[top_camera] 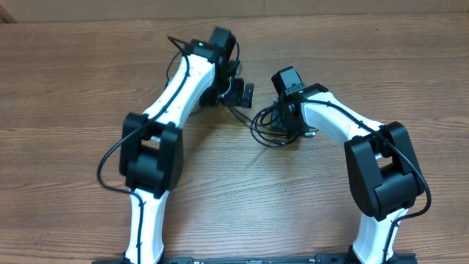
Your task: Untangle cables
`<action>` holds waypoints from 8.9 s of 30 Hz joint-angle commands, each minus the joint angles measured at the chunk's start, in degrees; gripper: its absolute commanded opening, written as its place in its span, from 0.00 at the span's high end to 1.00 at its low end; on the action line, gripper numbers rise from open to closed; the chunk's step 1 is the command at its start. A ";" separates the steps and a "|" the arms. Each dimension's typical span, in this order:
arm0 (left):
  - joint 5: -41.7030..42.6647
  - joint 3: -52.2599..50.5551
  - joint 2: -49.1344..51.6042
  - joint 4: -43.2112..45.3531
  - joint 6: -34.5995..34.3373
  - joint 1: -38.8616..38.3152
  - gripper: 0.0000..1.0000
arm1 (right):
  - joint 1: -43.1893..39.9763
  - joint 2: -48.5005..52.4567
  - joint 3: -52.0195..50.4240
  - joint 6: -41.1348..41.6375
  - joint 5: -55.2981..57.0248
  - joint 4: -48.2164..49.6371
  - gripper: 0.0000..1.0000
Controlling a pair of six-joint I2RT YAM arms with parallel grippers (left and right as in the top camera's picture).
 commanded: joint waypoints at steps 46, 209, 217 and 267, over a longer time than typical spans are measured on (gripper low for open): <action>-16.63 2.12 -7.30 -4.70 -6.43 6.16 0.00 | -9.38 6.91 -0.55 -10.88 -22.36 -2.69 0.96; -15.15 1.62 -7.23 4.09 -13.11 6.01 0.00 | -11.02 -4.66 0.70 27.41 -2.51 -3.52 0.01; -15.23 -0.04 -7.15 4.07 -13.07 5.90 0.00 | -11.02 -1.77 0.70 27.39 -2.21 -3.48 0.50; -15.13 -0.31 -5.73 -1.75 -13.97 21.24 0.00 | 6.93 9.20 13.53 -17.57 -9.57 14.01 0.30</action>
